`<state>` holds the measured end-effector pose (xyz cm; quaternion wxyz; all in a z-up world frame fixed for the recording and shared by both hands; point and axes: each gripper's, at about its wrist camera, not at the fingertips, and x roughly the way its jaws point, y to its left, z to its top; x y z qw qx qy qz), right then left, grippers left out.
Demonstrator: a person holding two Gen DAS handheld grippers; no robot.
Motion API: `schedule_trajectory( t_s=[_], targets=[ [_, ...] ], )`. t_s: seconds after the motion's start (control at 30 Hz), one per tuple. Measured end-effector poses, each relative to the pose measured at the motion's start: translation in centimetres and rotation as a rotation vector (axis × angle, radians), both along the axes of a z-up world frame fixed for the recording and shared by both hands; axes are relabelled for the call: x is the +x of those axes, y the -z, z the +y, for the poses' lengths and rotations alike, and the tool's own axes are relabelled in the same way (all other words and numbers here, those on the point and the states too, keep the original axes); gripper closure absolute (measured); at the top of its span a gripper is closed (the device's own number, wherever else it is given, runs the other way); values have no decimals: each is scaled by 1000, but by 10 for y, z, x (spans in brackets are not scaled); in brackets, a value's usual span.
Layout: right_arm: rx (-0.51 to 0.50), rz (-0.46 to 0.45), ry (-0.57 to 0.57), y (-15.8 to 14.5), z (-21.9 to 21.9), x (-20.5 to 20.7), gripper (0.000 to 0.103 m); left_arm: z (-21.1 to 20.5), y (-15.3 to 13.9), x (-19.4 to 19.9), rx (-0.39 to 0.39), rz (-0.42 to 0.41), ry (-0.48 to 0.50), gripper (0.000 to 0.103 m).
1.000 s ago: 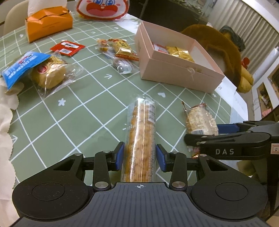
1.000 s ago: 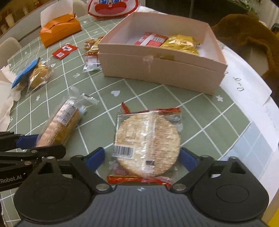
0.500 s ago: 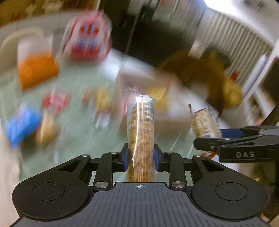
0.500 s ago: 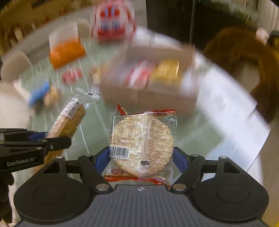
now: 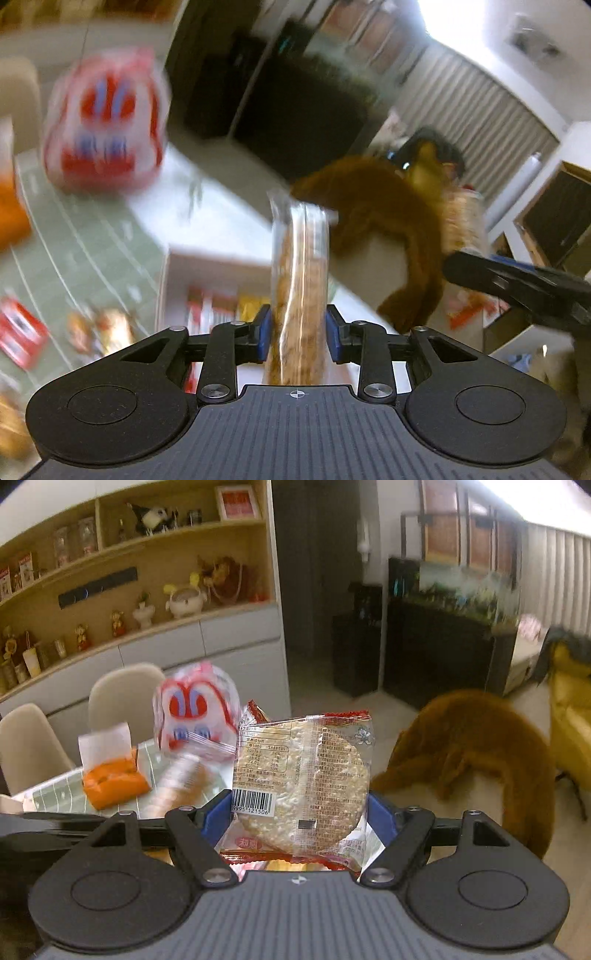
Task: Organize snacks
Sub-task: 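Carry both packets into the pink box and open both grippers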
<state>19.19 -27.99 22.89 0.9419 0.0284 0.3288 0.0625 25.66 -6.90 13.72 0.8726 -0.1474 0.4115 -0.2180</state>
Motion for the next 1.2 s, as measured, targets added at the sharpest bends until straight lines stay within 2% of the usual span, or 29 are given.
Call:
schedule_trajectory(
  t_s=[0.07,0.17,0.23,0.4,0.53,0.63,0.7,0.73,0.77,0.8,0.87,0.9,0.93,0.97,1.03,1.1,1.2],
  targets=[
    [17,52,28,23,-4,12,26,-1,19,8,41,14,-59,68],
    [60,99,30,49,-8,27,26,13,25,2,19,13,-103,68],
    [68,128,28,61,-4,39,26,27,23,-10,38,9,-127,68],
    [102,278,-12,93,18,72,22,73,25,-56,130,42,-208,68],
    [-15,300,-18,96,40,77,19,102,48,-94,155,118,-275,68],
    [23,341,-71,97,52,72,19,114,72,-115,97,207,-308,68],
    [84,392,-121,103,60,65,27,116,86,-123,63,259,-318,69],
    [113,428,-157,109,65,61,35,115,90,-130,51,270,-313,69],
    [122,462,-182,114,70,59,37,113,93,-132,43,279,-304,69],
    [106,490,-194,120,77,58,37,110,95,-132,41,284,-292,69],
    [15,508,-183,132,89,54,49,104,94,-130,38,272,-261,69],
    [20,500,-190,132,89,54,52,102,90,-130,33,257,-253,69],
    [32,488,-175,129,87,55,62,99,86,-129,26,235,-244,69],
    [25,472,-144,126,84,56,65,96,81,-127,22,217,-235,69],
    [-34,418,-84,119,78,60,65,88,73,-123,24,191,-219,69],
    [-85,411,-47,118,71,64,65,80,67,-119,38,166,-208,69],
    [-27,460,-31,120,56,62,64,74,71,-118,53,159,-209,69]
  ],
)
